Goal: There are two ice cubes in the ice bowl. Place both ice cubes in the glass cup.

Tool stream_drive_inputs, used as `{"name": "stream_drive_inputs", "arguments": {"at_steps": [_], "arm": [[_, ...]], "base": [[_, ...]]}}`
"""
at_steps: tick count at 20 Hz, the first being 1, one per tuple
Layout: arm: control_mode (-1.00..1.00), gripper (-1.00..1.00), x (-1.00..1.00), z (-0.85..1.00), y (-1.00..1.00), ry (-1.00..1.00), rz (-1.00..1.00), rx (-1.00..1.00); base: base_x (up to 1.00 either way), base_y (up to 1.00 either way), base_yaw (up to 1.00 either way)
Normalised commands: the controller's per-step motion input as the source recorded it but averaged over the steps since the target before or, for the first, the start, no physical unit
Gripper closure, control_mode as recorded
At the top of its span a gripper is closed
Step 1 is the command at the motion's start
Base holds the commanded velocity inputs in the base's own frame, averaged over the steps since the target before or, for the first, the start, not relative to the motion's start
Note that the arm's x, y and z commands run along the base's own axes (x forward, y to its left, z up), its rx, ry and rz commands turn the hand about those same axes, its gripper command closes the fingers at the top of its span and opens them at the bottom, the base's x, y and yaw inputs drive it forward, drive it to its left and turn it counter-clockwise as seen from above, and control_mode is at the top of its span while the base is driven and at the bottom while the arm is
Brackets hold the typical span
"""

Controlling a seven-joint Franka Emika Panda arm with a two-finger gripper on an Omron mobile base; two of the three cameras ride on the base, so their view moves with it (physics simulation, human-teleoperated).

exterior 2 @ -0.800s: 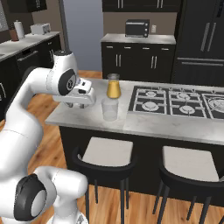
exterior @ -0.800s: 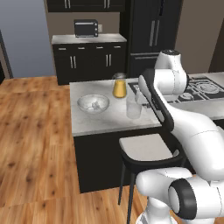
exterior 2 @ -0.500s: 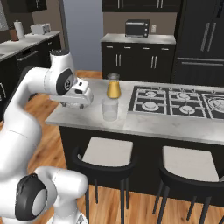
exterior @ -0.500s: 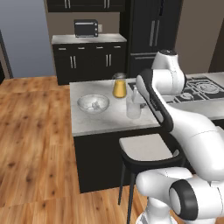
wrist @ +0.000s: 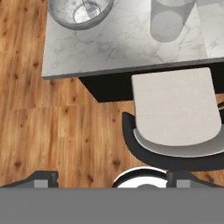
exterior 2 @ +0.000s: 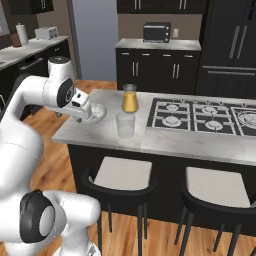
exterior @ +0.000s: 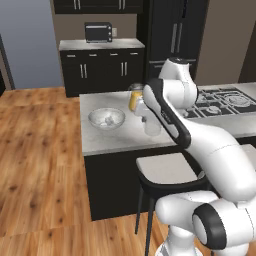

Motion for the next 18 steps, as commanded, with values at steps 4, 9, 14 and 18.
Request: {"name": "stream_drive_inputs", "arguments": {"at_steps": [4,9,14,18], "arm": [[-1.00,-1.00,0.29,0.00,0.45,0.00,-0.04,0.02],[-1.00,-1.00,0.46,0.00,0.32,0.02,-0.04,0.00],[-1.00,-1.00,0.48,0.00,0.10,0.07,-0.02,-0.02],[-1.00,-1.00,0.48,-0.01,0.00,0.03,0.00,0.00]], "base": [[0.00,0.00,0.00],[0.00,0.00,0.00],[0.00,0.00,0.00],[0.00,0.00,0.00]]}}
